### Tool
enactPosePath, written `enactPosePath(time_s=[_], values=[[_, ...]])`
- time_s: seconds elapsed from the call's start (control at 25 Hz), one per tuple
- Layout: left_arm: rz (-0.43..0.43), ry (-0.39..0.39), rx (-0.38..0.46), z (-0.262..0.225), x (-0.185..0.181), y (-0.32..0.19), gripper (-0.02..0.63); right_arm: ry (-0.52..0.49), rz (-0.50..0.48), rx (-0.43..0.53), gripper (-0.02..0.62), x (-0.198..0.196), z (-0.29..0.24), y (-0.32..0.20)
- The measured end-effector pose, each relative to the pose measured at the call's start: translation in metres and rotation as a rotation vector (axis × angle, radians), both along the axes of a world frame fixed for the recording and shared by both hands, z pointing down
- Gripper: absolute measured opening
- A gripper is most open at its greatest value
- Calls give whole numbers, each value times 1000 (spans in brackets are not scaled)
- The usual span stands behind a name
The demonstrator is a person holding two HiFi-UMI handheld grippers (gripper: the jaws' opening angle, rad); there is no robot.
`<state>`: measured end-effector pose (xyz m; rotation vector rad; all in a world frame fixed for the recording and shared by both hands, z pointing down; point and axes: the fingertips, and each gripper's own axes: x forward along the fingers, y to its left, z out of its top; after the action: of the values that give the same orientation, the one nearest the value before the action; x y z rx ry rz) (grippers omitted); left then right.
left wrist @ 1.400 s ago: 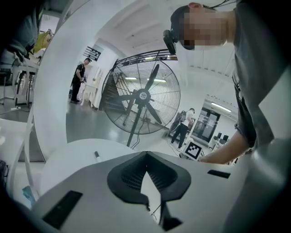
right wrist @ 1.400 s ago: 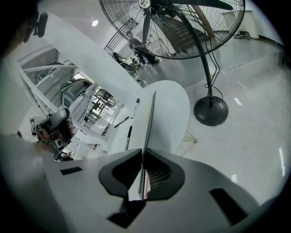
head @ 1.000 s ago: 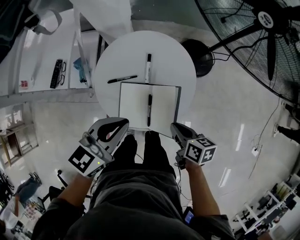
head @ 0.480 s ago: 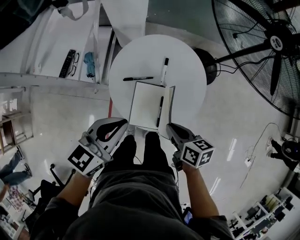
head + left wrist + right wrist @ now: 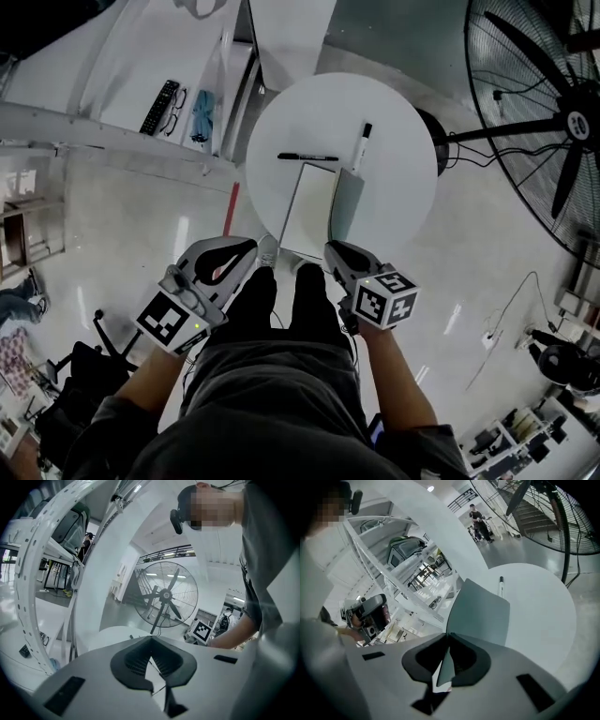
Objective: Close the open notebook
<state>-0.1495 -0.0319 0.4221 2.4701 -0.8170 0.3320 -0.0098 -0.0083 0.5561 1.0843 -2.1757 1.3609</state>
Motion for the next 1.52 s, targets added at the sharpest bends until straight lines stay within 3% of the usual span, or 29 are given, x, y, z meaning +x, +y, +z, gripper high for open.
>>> enactPosePath(time_s=[0.36, 0.88, 1.16, 1.52], values=[[-53, 8, -32, 11, -31, 4, 15, 40, -81, -42, 43, -42, 34, -9], [-98, 7, -78, 32, -64, 5, 15, 104, -113, -114, 71, -73, 80, -18], [-98, 7, -72, 30, -65, -2, 15, 95, -145, -149, 155, -86, 88, -16], [-71, 5, -43, 15, -47, -10, 15, 29, -144, -113, 159, -88, 67, -22]])
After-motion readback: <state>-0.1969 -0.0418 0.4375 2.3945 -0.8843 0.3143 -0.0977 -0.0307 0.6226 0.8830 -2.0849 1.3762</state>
